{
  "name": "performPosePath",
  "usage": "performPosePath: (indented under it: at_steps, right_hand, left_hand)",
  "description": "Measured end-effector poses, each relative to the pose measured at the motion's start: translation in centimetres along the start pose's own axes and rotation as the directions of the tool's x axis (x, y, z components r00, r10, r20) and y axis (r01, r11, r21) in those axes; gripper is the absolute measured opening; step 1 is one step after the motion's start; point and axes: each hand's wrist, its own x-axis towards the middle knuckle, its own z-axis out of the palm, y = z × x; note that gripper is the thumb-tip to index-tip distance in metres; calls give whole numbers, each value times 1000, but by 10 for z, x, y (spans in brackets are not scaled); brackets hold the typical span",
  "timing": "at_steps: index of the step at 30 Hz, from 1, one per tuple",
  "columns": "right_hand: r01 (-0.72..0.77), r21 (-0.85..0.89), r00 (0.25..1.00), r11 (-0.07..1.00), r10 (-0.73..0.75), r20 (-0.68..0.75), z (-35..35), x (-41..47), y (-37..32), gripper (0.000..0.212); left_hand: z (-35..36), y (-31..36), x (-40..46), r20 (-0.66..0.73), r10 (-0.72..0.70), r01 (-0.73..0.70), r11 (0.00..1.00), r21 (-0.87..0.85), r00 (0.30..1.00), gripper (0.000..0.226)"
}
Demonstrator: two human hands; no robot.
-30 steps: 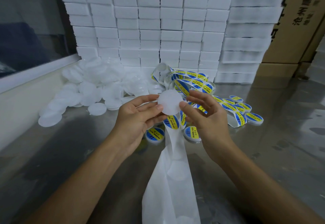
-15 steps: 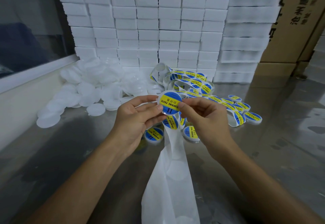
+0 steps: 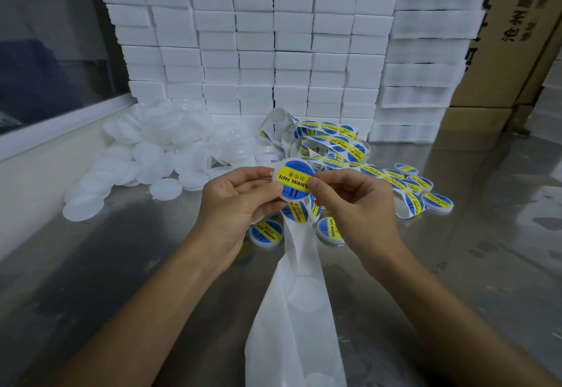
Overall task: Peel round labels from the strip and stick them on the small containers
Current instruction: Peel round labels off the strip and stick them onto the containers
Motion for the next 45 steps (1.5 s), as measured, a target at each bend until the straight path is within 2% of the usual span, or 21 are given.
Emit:
performPosePath:
  at_steps: [6, 13, 15, 18, 21, 24, 25, 27, 28, 30, 31, 35, 37, 40, 42, 45]
  right_hand:
    - [46, -108, 998, 993, -51, -45, 2, -1, 1, 20]
    - [42, -185, 994, 982, -60, -91, 0, 1, 7, 17]
    - [21, -212, 992, 977, -46, -118, -2, 2, 10, 10]
    - [10, -273, 993, 962, -41, -110, -3, 4, 13, 21]
    - [19, -167, 998, 986, -10, 58, 0, 1, 13, 36]
    - [-9, -49, 995, 999, 14, 98, 5, -1, 13, 42]
    - [-19, -6, 996, 1000, 20, 89, 7, -1, 13, 40]
    - [-14, 51, 999, 999, 12, 52, 7, 0, 12, 23]
    - [5, 51, 999, 999, -7, 38, 6, 1, 13, 13]
    - [15, 58, 999, 998, -16, 28, 7, 0, 15, 6]
    - [-2, 73, 1000, 997, 0, 24, 8, -1, 15, 8]
    - [-94, 42, 995, 995, 95, -11, 10, -3, 12, 46]
    - [-95, -32, 995, 995, 94, -21, 7, -1, 12, 44]
    - [-41, -50, 998, 998, 39, -45, 2, 1, 14, 30]
    - [-29, -78, 998, 997, 24, -57, 1, 1, 15, 36]
    - [-45, -214, 996, 976, 28, -83, -1, 0, 16, 52]
  left_hand:
    - [3, -3, -2, -10, 74, -73, 994, 75, 997, 17]
    - [4, -7, -2, 36, 153, -157, 961, 228, 988, 38]
    - [3, -7, -2, 49, 147, -154, 964, 215, 988, 34]
    - [3, -5, -4, 87, 85, -93, 991, 93, 993, 25]
    - [6, -6, -5, 143, 61, -61, 998, 0, 988, 40]
    - [7, -6, -6, 204, 75, -69, 997, -36, 976, 40]
    - [7, -6, -6, 215, 72, -67, 997, -32, 974, 41]
    - [6, -7, -6, 230, 43, -39, 999, -22, 972, 48]
    - [7, -7, -6, 233, 24, -22, 1000, -13, 972, 54]
    - [8, -7, -7, 229, 7, -7, 1000, 0, 973, 62]
    - [8, -8, -6, 227, 7, -5, 1000, -6, 974, 61]
    - [8, -9, -8, 258, 21, -21, 1000, -2, 966, 44]
    - [8, -10, -9, 255, 15, -27, 999, 43, 967, 43]
    - [8, -11, -9, 273, 3, -21, 998, 61, 962, 43]
    - [8, -12, -8, 287, 0, -23, 997, 77, 958, 45]
    - [8, -14, -9, 316, -13, -21, 995, 102, 949, 47]
